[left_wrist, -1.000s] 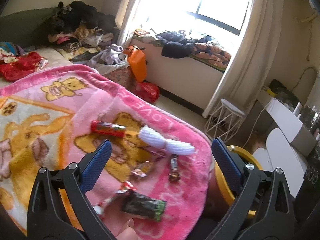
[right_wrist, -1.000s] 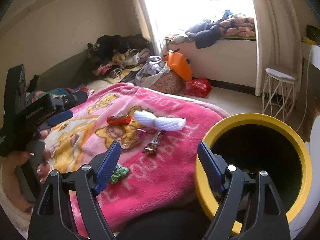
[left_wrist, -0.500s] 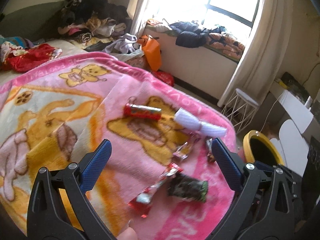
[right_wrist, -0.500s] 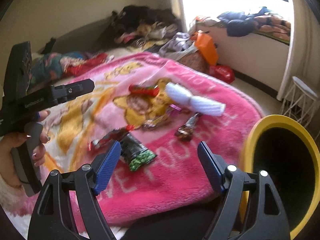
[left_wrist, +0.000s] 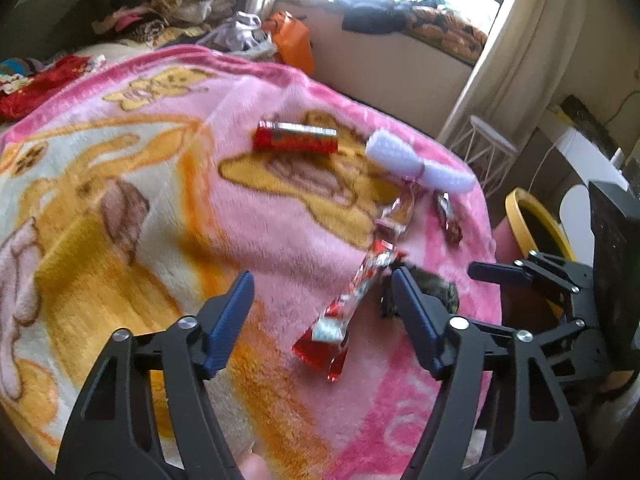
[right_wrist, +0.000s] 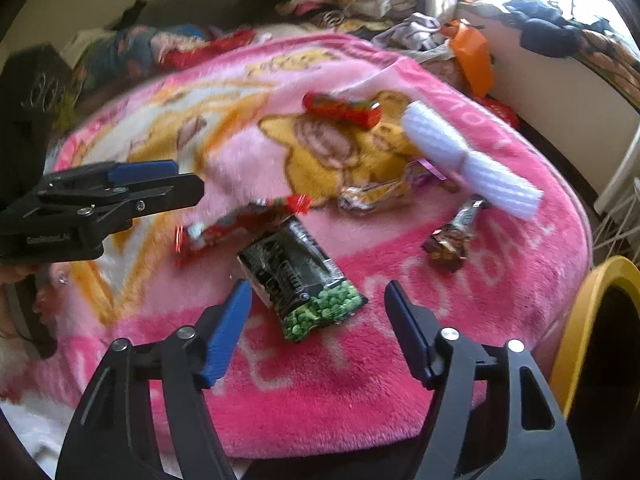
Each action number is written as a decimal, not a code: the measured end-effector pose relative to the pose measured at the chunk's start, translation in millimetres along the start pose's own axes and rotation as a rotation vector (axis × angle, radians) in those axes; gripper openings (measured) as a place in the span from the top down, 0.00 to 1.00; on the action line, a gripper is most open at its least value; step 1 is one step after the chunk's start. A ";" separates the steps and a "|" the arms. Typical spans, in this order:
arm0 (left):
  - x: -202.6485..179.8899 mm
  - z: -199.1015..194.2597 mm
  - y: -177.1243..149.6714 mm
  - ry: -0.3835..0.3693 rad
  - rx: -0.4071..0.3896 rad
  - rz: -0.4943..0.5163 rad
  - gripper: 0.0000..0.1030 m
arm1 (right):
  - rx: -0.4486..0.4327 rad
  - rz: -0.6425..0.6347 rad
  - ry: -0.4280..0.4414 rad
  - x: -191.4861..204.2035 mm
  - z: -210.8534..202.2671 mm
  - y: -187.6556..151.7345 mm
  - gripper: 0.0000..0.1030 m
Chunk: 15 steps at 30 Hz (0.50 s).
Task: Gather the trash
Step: 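Move both open tools back over the blanket toward the snack wrappers, then grasp the green-pea snack bag with the right gripper while the left grasps the red candy wrapper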
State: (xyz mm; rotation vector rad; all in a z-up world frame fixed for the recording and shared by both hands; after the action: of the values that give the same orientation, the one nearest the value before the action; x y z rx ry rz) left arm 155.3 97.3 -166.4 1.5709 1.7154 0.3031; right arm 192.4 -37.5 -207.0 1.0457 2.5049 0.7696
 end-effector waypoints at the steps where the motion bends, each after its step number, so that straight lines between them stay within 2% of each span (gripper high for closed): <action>1: 0.3 3.9 -4.2 -0.008 0.019 -0.003 0.42 | 0.011 -0.007 0.003 2.1 4.1 -0.8 0.40; 2: 0.3 8.2 -8.5 -0.016 0.040 -0.003 0.42 | 0.021 -0.010 0.008 3.9 8.3 -1.4 0.41; 4: -1.3 14.6 -15.2 -0.029 0.068 0.001 0.43 | 0.042 -0.021 0.023 7.7 16.3 -3.4 0.52; 6: -2.2 19.2 -20.4 -0.037 0.085 0.004 0.47 | 0.052 -0.044 0.015 9.5 22.6 -6.4 0.58; 13: -3.5 34.4 -32.9 -0.031 0.128 0.013 0.62 | 0.046 0.000 0.027 1.5 22.6 -9.6 0.72; 15: -3.9 35.7 -34.3 -0.028 0.130 0.017 0.70 | 0.041 0.032 0.034 -2.4 19.7 -11.6 0.74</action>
State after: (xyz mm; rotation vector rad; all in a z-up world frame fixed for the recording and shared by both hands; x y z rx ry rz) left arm 153.6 75.1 -210.8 1.6760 1.7310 0.1799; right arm 197.0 -39.1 -229.5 1.0985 2.5481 0.7542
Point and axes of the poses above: each gripper's, at about its wrist camera, not at the fingertips, and z roughly the way its jaws point, x to its left, y to its top, the point moved 10 cm from there along z, roughly the way its jaws point, and after that the axes turned 11 degrees about -y, right-handed, at the moved point
